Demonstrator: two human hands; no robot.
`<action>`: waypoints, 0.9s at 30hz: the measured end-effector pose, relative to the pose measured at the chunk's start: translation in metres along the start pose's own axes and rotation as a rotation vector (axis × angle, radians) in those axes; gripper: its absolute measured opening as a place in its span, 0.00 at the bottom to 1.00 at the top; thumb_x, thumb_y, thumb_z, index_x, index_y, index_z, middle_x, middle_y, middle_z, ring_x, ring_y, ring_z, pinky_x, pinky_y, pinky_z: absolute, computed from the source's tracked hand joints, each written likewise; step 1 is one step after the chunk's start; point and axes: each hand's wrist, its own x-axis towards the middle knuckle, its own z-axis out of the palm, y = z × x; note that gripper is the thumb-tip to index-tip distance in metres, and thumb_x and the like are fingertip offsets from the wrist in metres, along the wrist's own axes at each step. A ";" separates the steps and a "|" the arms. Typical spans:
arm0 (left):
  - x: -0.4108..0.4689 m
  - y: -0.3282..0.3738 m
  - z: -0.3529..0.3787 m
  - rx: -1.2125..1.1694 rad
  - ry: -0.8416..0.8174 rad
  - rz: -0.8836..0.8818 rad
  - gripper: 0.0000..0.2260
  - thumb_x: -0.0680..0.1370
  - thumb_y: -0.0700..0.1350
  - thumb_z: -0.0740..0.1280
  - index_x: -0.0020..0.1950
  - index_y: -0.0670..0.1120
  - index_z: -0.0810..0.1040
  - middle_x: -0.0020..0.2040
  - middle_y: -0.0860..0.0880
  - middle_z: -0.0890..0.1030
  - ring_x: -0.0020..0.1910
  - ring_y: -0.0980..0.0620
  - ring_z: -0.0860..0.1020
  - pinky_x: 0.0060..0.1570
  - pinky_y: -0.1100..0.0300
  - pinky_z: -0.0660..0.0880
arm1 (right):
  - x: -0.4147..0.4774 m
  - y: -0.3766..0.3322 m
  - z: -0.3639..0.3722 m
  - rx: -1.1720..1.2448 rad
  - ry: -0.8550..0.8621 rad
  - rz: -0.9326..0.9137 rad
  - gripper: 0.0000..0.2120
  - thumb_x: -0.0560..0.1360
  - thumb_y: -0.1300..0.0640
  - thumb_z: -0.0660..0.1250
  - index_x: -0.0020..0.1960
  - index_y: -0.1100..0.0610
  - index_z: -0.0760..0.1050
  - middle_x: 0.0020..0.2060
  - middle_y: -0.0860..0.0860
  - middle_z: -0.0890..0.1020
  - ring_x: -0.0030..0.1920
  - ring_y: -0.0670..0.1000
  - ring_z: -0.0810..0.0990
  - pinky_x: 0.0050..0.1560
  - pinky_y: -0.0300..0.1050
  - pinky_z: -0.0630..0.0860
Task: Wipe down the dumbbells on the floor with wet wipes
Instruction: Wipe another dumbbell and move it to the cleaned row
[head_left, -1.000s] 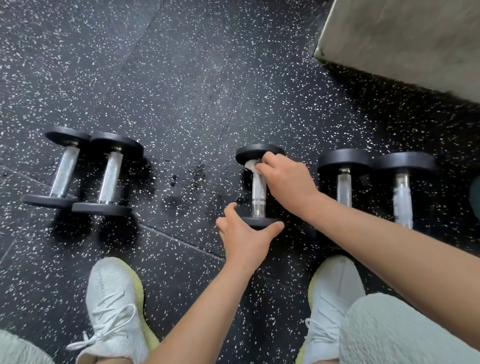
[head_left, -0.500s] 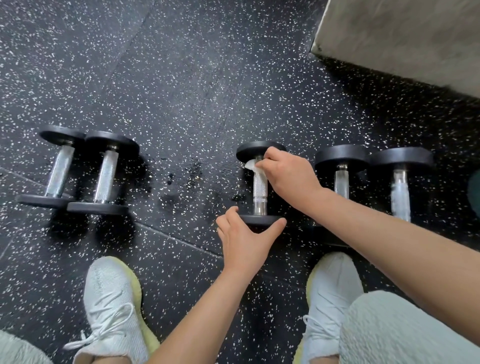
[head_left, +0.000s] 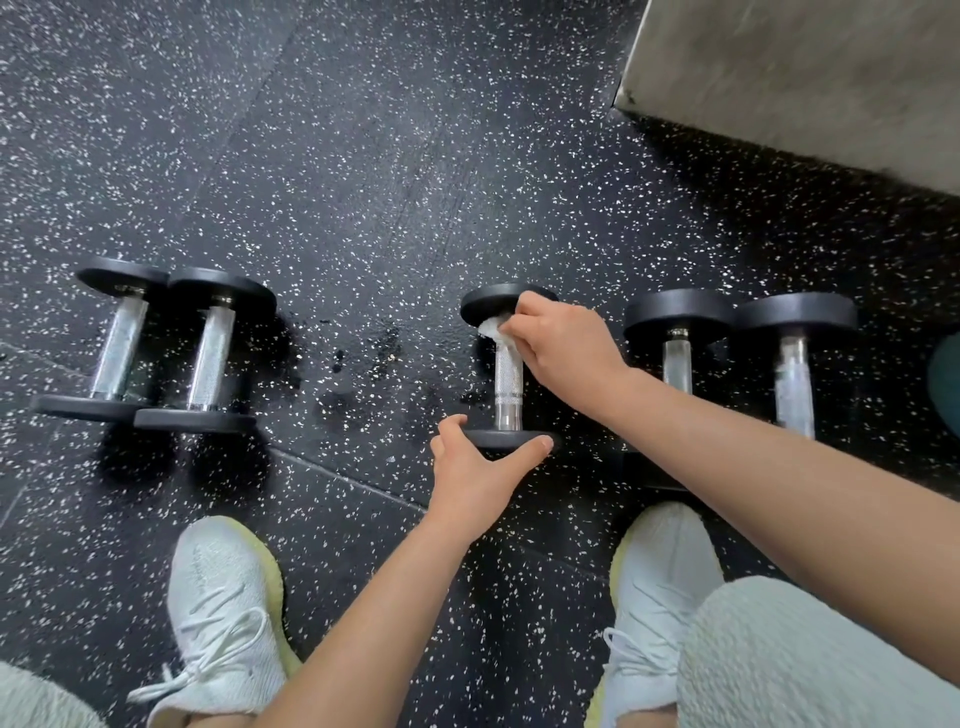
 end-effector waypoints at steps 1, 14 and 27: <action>-0.001 0.000 0.001 0.003 0.000 0.001 0.52 0.66 0.69 0.79 0.80 0.53 0.55 0.72 0.53 0.61 0.73 0.49 0.67 0.73 0.47 0.69 | -0.004 -0.001 0.000 0.005 0.001 0.002 0.05 0.79 0.56 0.68 0.48 0.55 0.82 0.43 0.51 0.77 0.36 0.59 0.78 0.31 0.52 0.75; -0.005 -0.001 0.009 0.017 -0.017 0.037 0.52 0.64 0.73 0.75 0.79 0.56 0.53 0.72 0.54 0.60 0.74 0.46 0.66 0.73 0.44 0.68 | -0.016 0.008 0.000 0.117 -0.024 0.017 0.08 0.80 0.53 0.67 0.52 0.51 0.85 0.45 0.47 0.79 0.39 0.55 0.81 0.36 0.49 0.76; -0.002 -0.002 0.009 -0.061 -0.055 0.010 0.47 0.72 0.66 0.75 0.82 0.57 0.51 0.76 0.53 0.58 0.76 0.47 0.64 0.74 0.45 0.66 | -0.039 0.014 0.002 0.257 -0.086 0.063 0.02 0.77 0.54 0.71 0.46 0.49 0.80 0.41 0.43 0.79 0.39 0.47 0.77 0.39 0.47 0.75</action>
